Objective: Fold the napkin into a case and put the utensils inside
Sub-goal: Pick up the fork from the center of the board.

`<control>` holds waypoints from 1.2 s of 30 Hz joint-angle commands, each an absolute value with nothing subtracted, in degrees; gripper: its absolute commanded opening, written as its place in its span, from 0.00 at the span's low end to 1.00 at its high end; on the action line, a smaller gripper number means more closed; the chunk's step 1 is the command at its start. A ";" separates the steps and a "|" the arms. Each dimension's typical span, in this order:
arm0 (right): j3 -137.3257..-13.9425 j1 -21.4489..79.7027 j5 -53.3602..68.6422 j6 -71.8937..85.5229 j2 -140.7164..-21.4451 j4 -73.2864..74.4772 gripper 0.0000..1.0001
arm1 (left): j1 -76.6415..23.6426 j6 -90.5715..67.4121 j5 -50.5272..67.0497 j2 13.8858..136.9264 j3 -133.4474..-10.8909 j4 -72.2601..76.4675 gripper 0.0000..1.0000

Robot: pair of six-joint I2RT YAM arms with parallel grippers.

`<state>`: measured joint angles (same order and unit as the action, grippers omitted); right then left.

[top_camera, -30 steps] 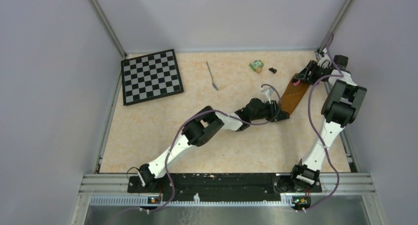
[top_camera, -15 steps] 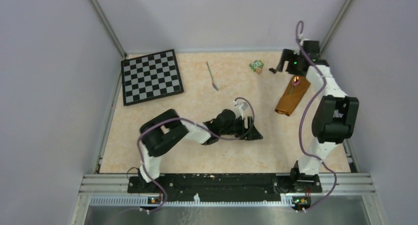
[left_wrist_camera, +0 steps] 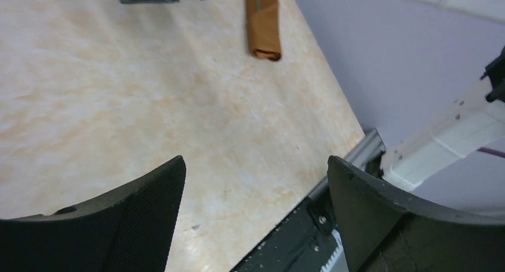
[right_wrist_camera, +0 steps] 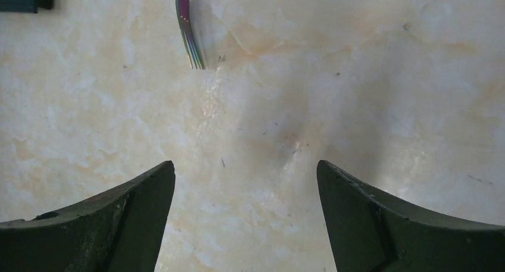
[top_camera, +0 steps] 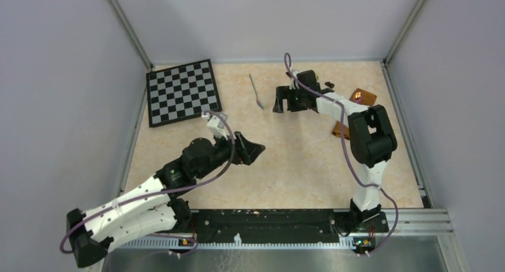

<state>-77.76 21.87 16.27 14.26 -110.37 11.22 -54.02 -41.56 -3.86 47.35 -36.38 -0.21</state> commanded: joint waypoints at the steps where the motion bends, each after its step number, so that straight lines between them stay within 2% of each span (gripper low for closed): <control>1: -86.45 24.98 10.58 10.57 -116.09 9.93 0.87 | -53.10 -39.28 -17.68 40.29 -37.02 -16.48 0.93; 10: -104.18 31.42 7.38 9.42 -130.10 15.70 0.75 | -53.09 -38.13 -23.93 35.55 -36.49 -19.27 0.95; 13: -112.25 32.23 6.47 8.00 -135.24 19.29 0.61 | -53.10 -38.92 -25.69 35.13 -37.34 -20.96 0.95; 16: -119.56 32.98 4.45 5.99 -139.91 24.56 0.53 | -53.09 -40.05 -27.40 33.23 -37.64 -21.83 0.95; 18: -123.18 33.21 3.49 4.75 -142.25 27.61 0.39 | -53.09 -39.40 -27.86 32.33 -37.81 -21.80 0.96; 19: -124.37 33.29 3.22 3.97 -142.97 29.39 0.26 | -53.09 -39.16 -28.24 32.12 -38.11 -22.17 0.98; 21: -124.90 33.31 2.62 2.41 -143.02 30.57 0.08 | -53.09 -38.90 -28.74 32.08 -39.17 -23.02 0.99; 23: -122.42 33.36 2.66 -0.66 -140.86 29.63 0.00 | -53.06 -38.71 -29.19 32.25 -40.18 -23.71 0.99; 25: -117.19 33.34 3.11 -4.69 -136.39 26.66 0.00 | -53.09 -38.66 -29.56 32.26 -41.08 -24.21 0.99; 29: -102.33 33.26 9.54 -19.86 -119.82 20.46 0.00 | -53.09 -39.12 -30.11 32.32 -42.17 -24.19 0.99; 31: -91.38 33.16 12.35 -30.32 -110.05 14.95 0.00 | -53.08 -39.94 -30.96 32.68 -42.95 -23.88 0.99; 34: -66.58 33.03 18.06 -57.47 -93.78 3.82 0.00 | -53.09 -42.86 -32.35 33.83 -43.92 -23.56 0.99; 36: -55.93 31.26 21.37 -64.16 -85.60 -6.59 0.00 | -53.04 -45.53 -32.50 34.87 -44.55 -23.38 0.99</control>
<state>-70.43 33.10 12.47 -36.18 -101.36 12.45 -53.23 -41.04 -30.30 33.23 -41.50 -24.64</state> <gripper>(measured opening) 0.005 0.987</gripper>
